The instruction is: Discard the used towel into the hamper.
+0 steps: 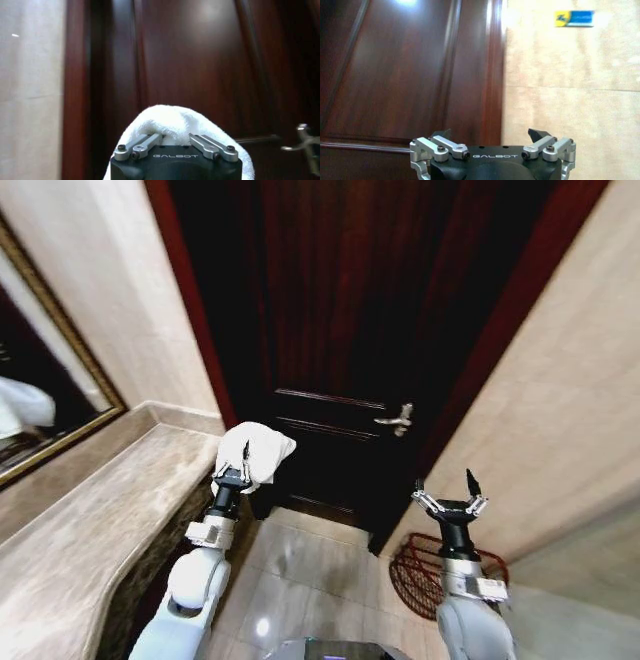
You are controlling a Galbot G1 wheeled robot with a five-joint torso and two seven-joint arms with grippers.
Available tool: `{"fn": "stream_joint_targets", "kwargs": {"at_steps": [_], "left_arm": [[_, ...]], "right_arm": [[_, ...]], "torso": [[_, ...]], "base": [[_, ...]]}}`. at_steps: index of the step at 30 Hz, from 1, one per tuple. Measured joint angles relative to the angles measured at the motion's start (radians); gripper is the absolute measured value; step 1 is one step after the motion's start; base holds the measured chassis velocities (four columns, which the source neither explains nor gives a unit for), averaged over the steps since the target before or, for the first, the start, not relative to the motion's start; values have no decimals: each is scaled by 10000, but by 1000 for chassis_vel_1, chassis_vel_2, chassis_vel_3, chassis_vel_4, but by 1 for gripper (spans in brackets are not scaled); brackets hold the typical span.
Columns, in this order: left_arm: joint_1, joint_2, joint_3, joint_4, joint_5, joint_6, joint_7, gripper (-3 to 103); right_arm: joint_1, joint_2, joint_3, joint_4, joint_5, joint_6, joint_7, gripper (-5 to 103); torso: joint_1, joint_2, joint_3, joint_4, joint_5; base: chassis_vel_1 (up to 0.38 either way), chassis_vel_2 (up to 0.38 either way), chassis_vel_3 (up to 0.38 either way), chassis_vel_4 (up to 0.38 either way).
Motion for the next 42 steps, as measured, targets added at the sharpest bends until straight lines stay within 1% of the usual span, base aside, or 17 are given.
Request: {"fn": "stream_joint_targets", "kwargs": {"at_steps": [27, 42], "left_arm": [[-21, 13, 12, 19, -3, 11, 56, 6], [-51, 31, 69, 138, -4, 11, 63, 6]], "right_arm": [[-59, 33, 54, 7, -26, 116, 3, 100], [-98, 33, 59, 9, -273, 63, 106, 100]], "torso": [[0, 0, 0, 0, -1], [0, 0, 0, 0, -1]], "base": [[-125, -129, -123, -123], [-125, -124, -131, -135]]}}
